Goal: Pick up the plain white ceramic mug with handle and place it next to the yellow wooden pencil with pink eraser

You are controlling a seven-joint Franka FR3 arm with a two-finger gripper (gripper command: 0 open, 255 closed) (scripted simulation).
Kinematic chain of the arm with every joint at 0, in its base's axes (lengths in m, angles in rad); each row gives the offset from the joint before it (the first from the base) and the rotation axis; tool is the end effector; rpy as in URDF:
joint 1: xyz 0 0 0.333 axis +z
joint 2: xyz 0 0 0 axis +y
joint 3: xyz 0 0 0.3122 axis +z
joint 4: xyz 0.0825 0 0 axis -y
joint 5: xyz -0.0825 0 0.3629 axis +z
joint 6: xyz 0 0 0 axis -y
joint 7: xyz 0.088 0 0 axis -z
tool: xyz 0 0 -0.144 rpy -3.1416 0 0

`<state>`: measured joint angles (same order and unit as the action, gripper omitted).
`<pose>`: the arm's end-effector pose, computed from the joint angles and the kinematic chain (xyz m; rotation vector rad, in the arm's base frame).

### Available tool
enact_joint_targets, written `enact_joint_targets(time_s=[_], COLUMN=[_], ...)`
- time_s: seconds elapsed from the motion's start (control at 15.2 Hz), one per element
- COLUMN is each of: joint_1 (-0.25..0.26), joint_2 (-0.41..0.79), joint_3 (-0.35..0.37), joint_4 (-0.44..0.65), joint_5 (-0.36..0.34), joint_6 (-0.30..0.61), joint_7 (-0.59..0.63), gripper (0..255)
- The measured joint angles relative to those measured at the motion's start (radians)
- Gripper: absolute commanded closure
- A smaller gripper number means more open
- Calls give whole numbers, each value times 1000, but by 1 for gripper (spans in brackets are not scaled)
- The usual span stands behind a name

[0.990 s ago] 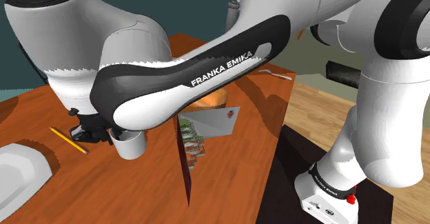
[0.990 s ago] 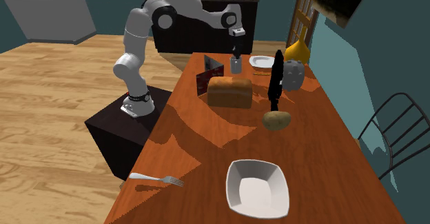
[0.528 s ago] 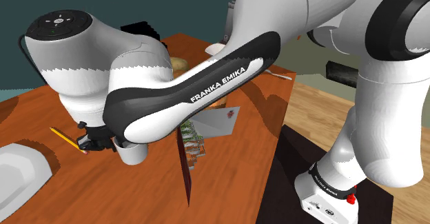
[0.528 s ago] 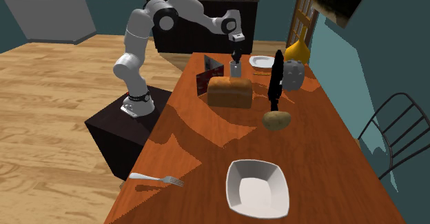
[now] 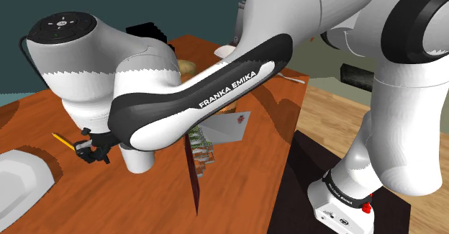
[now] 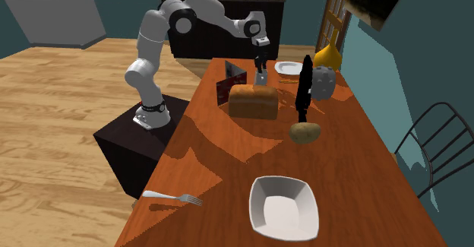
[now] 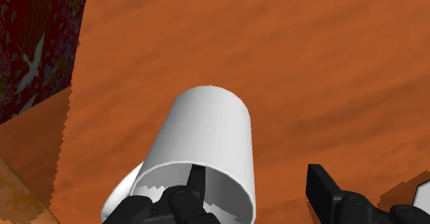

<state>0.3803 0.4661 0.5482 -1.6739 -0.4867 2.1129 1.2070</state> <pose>0.4467 0.4783 0.3406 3.0837 -0.1380 0.2955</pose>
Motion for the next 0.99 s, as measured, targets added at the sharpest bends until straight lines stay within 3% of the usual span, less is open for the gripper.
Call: enact_joint_targets(time_s=[0.99], joint_1=[-3], joint_2=[-58], joint_3=[25], joint_4=[42], joint_5=[44], joint_6=[-91], joint_7=[-26], gripper=[0])
